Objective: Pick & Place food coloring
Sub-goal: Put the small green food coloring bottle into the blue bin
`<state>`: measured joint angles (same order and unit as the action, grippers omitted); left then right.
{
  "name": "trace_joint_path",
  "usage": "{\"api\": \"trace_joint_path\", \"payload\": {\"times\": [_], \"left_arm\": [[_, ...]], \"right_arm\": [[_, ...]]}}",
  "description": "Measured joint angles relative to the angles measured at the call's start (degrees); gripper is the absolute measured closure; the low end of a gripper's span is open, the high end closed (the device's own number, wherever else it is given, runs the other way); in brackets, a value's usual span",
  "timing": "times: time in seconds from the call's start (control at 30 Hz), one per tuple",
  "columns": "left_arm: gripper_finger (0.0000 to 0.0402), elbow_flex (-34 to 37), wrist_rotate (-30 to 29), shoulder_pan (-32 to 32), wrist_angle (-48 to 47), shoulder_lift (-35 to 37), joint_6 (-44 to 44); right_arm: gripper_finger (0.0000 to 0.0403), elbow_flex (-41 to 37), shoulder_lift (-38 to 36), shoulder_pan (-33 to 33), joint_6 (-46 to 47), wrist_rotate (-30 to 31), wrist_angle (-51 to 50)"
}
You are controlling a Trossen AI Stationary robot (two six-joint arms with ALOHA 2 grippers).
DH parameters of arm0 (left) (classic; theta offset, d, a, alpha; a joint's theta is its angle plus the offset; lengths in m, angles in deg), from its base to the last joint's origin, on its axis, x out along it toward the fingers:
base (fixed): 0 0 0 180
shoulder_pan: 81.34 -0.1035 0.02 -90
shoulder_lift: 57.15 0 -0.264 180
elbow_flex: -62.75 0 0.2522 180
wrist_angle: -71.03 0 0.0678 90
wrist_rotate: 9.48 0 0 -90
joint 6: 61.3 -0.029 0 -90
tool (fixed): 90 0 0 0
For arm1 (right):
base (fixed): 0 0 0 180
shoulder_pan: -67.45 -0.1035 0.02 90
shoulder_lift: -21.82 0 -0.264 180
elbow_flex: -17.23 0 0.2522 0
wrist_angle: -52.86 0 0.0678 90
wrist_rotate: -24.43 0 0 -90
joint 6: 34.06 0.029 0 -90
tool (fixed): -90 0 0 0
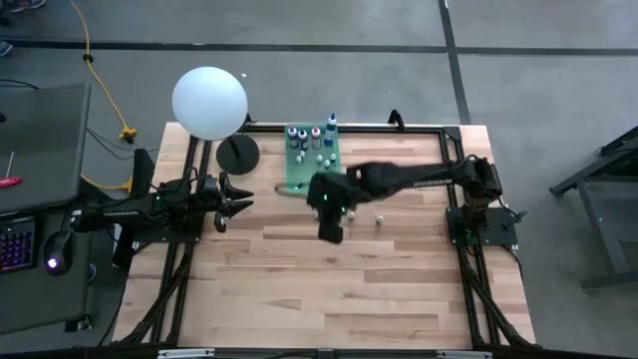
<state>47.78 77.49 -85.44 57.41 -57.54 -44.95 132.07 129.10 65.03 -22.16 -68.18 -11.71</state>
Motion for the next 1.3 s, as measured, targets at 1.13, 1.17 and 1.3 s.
{"api": "trace_joint_path", "payload": {"times": [1.13, 1.17, 1.3], "left_arm": [[0.0273, 0.00, 0.02, -0.02, 0.02, 0.00, 0.02], [0.0273, 0.00, 0.02, 0.00, 0.02, 0.01, 0.02], [0.0273, 0.00, 0.02, -0.02, 0.02, 0.02, 0.02]], "right_arm": [[0.0333, 6.88, 11.73, 26.61, -12.93, -5.24, 10.00], [0.0333, 6.87, 12.66, 26.98, -12.38, -5.21, 9.98], [0.0334, 6.85, 15.56, 28.17, -10.88, -5.77, 10.43]]}}
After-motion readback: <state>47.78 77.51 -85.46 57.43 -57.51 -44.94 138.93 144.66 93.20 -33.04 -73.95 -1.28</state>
